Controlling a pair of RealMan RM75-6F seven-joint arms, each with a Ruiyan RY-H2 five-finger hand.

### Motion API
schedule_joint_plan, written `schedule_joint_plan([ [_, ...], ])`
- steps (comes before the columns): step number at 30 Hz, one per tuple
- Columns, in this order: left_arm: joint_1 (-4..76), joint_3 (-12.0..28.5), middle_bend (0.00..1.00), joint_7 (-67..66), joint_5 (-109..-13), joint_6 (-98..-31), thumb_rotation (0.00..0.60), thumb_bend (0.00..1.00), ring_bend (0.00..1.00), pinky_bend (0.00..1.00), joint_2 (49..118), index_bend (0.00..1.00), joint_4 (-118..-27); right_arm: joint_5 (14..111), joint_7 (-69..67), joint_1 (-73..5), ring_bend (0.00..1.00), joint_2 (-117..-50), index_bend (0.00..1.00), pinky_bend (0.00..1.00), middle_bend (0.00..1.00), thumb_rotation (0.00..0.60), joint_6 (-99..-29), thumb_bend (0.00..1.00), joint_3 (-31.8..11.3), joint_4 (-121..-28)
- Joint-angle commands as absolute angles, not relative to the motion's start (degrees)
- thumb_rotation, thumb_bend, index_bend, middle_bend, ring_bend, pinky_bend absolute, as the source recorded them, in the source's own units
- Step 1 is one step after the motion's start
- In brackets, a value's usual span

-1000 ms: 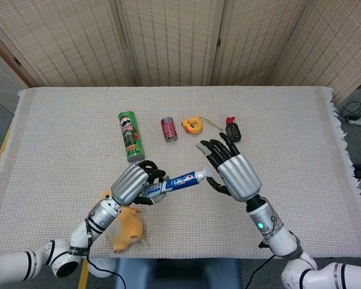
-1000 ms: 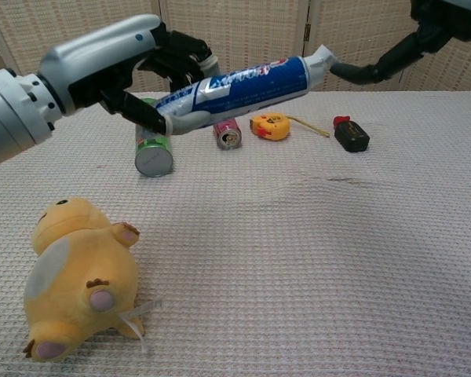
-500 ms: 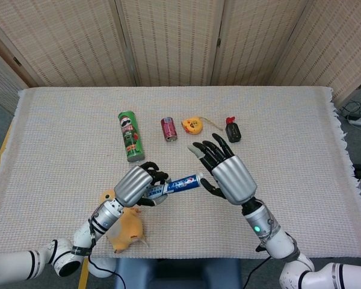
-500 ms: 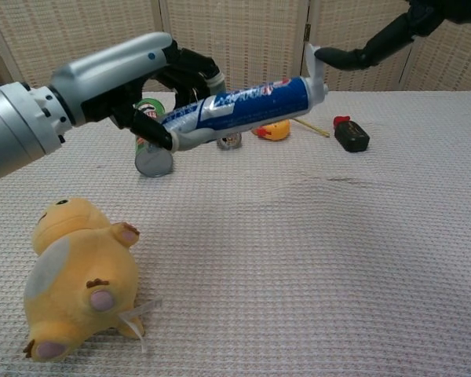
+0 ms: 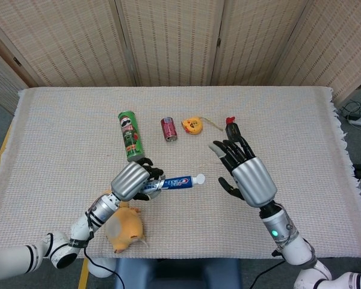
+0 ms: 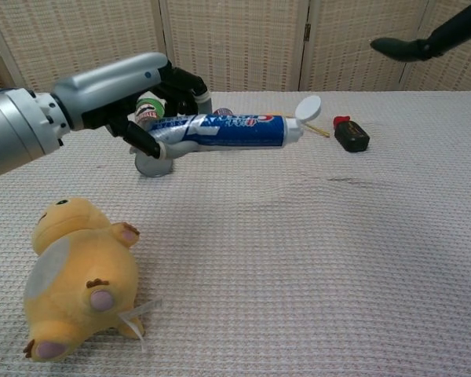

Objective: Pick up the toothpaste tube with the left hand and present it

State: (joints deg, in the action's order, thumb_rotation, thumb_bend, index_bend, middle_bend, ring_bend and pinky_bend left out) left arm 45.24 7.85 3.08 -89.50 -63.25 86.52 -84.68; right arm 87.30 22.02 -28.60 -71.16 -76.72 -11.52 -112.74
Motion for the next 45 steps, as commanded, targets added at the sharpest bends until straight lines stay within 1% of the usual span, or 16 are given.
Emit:
schedule_joint_plan([
  [1, 47.4, 7.4, 0.73, 3.4, -90.6, -60.7, 0.6, 0.7, 0.63, 0.33, 87.7, 0.74, -80.6, 88.3, 19.7, -26.5, 0.14, -68.7, 0.07, 0.04, 0.17, 0.6, -78.8, 0.39, -10.7, -113.0],
  [9, 52.3, 5.8, 0.71, 5.8, -93.5, -56.1, 0.6, 0.69, 0.56, 0.27, 93.7, 0.7, -68.7, 88.7, 16.1, -23.6, 0.15, -66.1, 0.07, 0.04, 0.17, 0.6, -81.0, 0.39, -9.6, -111.6],
  [14, 54.4, 4.5, 0.66, 5.4, -95.4, -55.7, 0.6, 0.69, 0.51, 0.25, 98.5, 0.66, -59.8, 88.0, 14.4, -22.7, 0.15, -65.9, 0.07, 0.04, 0.17, 0.6, -81.3, 0.39, -9.5, -110.1],
  [18, 55.0, 3.9, 0.61, 5.7, -95.3, -55.4, 0.6, 0.69, 0.47, 0.24, 100.9, 0.62, -54.4, 87.7, 13.3, -22.3, 0.15, -66.0, 0.07, 0.04, 0.17, 0.6, -81.3, 0.39, -9.4, -109.1],
  [20, 54.8, 3.7, 0.54, 6.0, -94.8, -55.3, 0.6, 0.64, 0.42, 0.24, 101.7, 0.52, -52.1, 87.6, 12.9, -22.2, 0.15, -66.1, 0.07, 0.04, 0.17, 0.6, -81.2, 0.39, -9.4, -108.7],
  [22, 54.4, 3.6, 0.45, 6.6, -94.4, -56.0, 0.6, 0.58, 0.37, 0.23, 102.3, 0.39, -50.1, 87.6, 12.5, -22.1, 0.15, -66.3, 0.07, 0.04, 0.17, 0.6, -81.1, 0.39, -9.4, -108.4],
  [24, 54.0, 3.4, 0.34, 6.6, -93.9, -56.1, 0.6, 0.53, 0.3, 0.22, 102.4, 0.25, -48.9, 87.7, 12.3, -22.1, 0.15, -66.4, 0.07, 0.04, 0.17, 0.6, -81.0, 0.39, -9.4, -108.1],
  [26, 53.4, 3.5, 0.25, 6.4, -93.1, -56.3, 0.6, 0.5, 0.26, 0.21, 102.1, 0.17, -48.6, 87.8, 11.8, -22.1, 0.15, -66.5, 0.07, 0.04, 0.18, 0.6, -80.9, 0.39, -9.4, -107.8],
  [27, 52.9, 3.7, 0.22, 6.3, -92.4, -56.4, 0.6, 0.5, 0.24, 0.2, 101.7, 0.14, -49.1, 88.0, 11.7, -22.0, 0.15, -66.6, 0.07, 0.04, 0.18, 0.6, -81.0, 0.39, -9.5, -107.6],
  [29, 51.9, 4.1, 0.21, 5.9, -91.0, -56.6, 0.6, 0.5, 0.23, 0.19, 100.8, 0.14, -50.8, 88.1, 11.5, -21.9, 0.15, -66.6, 0.07, 0.04, 0.18, 0.6, -81.2, 0.39, -9.5, -107.4],
  [34, 48.3, 5.5, 0.2, 4.2, -86.9, -58.3, 0.6, 0.5, 0.22, 0.17, 95.6, 0.15, -59.5, 88.4, 11.1, -20.9, 0.15, -65.5, 0.07, 0.04, 0.18, 0.6, -82.0, 0.39, -9.2, -107.0],
  [40, 41.7, 7.1, 0.2, -1.4, -80.7, -62.7, 0.6, 0.5, 0.22, 0.16, 84.7, 0.18, -75.0, 88.8, 8.0, -18.8, 0.15, -61.7, 0.07, 0.04, 0.18, 0.6, -82.7, 0.39, -8.0, -106.6],
  [42, 39.1, 7.7, 0.21, -3.1, -77.5, -64.2, 0.6, 0.5, 0.22, 0.16, 80.8, 0.19, -80.5, 89.1, 5.4, -18.1, 0.15, -59.3, 0.07, 0.04, 0.18, 0.6, -81.9, 0.39, -7.0, -106.5],
  [45, 35.7, 8.2, 0.21, -5.3, -74.1, -66.8, 0.6, 0.5, 0.23, 0.16, 76.0, 0.21, -86.0, 89.5, 1.7, -17.2, 0.15, -55.7, 0.07, 0.04, 0.17, 0.6, -80.6, 0.39, -5.5, -105.9],
])
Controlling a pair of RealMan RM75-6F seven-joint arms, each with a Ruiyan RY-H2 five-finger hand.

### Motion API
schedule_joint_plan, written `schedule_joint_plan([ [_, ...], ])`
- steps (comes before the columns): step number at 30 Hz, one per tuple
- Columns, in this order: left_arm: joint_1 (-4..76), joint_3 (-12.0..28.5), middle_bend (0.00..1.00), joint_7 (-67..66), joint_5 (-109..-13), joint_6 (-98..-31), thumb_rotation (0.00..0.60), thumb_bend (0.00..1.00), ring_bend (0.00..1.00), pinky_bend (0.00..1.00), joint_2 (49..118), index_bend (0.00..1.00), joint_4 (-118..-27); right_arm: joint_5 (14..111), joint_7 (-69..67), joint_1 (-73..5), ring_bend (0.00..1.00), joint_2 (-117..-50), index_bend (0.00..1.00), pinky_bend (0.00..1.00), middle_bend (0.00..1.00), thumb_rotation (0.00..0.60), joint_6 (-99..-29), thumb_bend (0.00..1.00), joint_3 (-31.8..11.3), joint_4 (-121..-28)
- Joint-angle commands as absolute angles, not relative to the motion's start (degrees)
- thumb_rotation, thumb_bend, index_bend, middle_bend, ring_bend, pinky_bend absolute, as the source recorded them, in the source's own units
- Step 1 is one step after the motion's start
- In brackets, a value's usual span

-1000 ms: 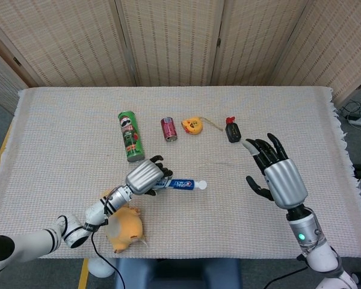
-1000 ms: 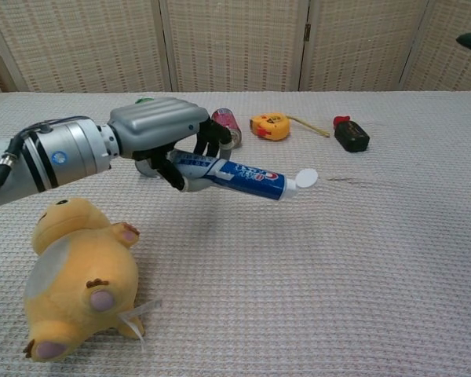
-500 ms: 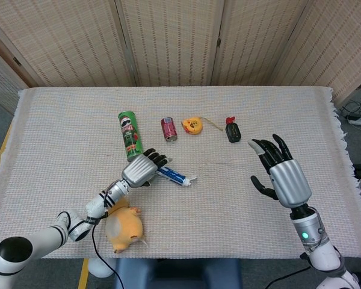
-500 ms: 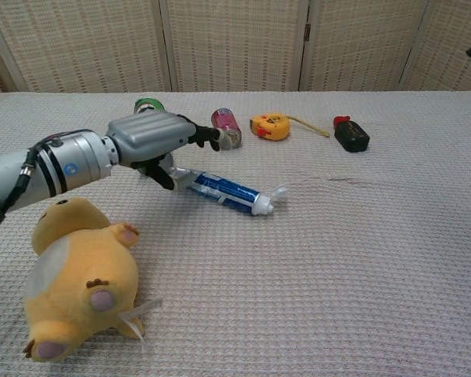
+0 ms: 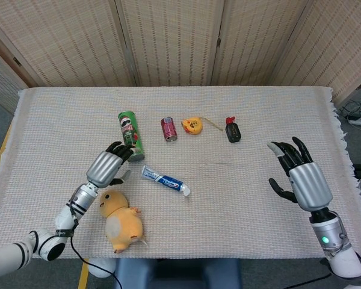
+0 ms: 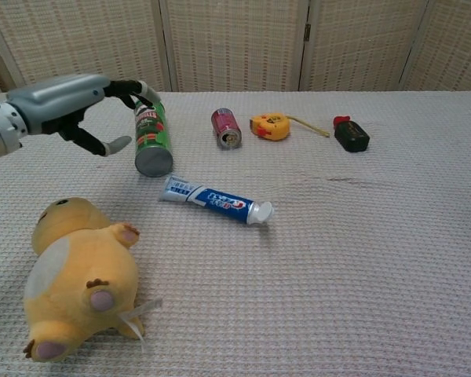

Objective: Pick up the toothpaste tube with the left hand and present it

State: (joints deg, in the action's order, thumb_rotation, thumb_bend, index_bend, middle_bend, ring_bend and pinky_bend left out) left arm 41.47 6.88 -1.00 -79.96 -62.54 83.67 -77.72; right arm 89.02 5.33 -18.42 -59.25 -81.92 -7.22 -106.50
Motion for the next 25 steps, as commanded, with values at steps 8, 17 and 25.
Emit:
schedule_joint_plan([
  [8, 26.9, 7.2, 0.23, -10.6, -70.3, -75.7, 0.6, 0.5, 0.23, 0.14, 66.7, 0.23, -94.3, 90.2, -3.8, -13.1, 0.15, -53.4, 0.07, 0.04, 0.16, 0.6, -83.0, 0.39, -3.0, -101.1],
  [17, 17.7, 3.4, 0.24, -10.9, -72.3, -84.4, 0.6, 0.5, 0.23, 0.12, 62.9, 0.27, -99.4, 86.1, -5.7, -6.2, 0.12, -56.4, 0.07, 0.04, 0.15, 0.6, -89.0, 0.39, -1.8, -96.9],
  [25, 12.6, 1.2, 0.25, -12.8, -75.5, -89.3, 0.6, 0.5, 0.23, 0.11, 64.1, 0.28, -100.0, 85.6, -7.8, -2.9, 0.12, -57.9, 0.07, 0.04, 0.15, 0.6, -92.1, 0.39, -1.8, -94.8],
])
